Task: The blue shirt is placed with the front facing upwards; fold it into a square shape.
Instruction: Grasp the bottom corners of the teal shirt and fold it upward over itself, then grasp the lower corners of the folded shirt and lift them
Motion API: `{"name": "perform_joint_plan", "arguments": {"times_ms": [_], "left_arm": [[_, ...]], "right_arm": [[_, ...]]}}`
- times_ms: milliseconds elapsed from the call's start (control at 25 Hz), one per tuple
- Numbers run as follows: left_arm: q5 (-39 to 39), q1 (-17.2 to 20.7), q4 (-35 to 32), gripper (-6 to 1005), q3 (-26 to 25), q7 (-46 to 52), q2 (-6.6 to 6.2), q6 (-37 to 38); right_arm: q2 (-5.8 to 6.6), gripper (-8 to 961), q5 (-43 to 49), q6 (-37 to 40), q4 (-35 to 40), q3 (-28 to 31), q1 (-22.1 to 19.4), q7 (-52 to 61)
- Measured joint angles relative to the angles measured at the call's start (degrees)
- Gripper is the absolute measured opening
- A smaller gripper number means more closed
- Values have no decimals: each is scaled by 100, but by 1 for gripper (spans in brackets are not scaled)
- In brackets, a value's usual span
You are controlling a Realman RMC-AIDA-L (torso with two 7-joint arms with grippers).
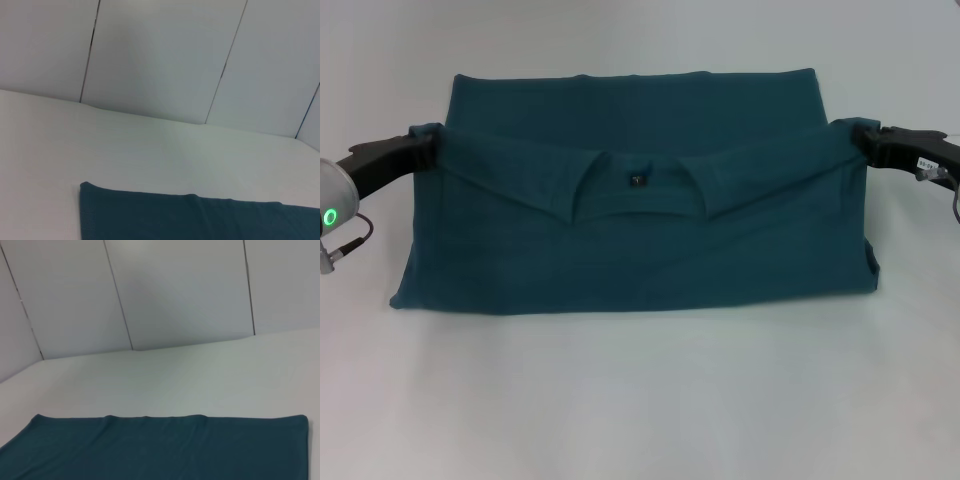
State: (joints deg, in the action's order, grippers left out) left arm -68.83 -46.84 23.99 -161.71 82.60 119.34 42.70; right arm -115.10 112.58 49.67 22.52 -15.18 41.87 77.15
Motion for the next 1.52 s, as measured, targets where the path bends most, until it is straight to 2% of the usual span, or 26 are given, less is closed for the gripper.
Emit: {"name": "perform_joint_plan", "arguments": {"times_ms": [440,1000,1200,1320,1520], "left_arm": [[-132,-11,-15,57,9,-14,17,-151],[-140,-36,-26,63,-4,-16,62,-371],[-150,-42,-24,259,6,-16,66,-485],[-186,-44,-25,383,7,-16,75,-541],[-250,-45,-26,435,8,-17,82,-570]], "right_arm": [[-13,42,-101,-210,-24,-21,66,25],[-64,148,-105,-565,-3,-199,193,36],[-69,178,-118,-621,-3,-203,218,14],[-72,248,-143,-718,-7,-214,232,13],[-73,392,-148,-823,-13,-294,240,11]]}}
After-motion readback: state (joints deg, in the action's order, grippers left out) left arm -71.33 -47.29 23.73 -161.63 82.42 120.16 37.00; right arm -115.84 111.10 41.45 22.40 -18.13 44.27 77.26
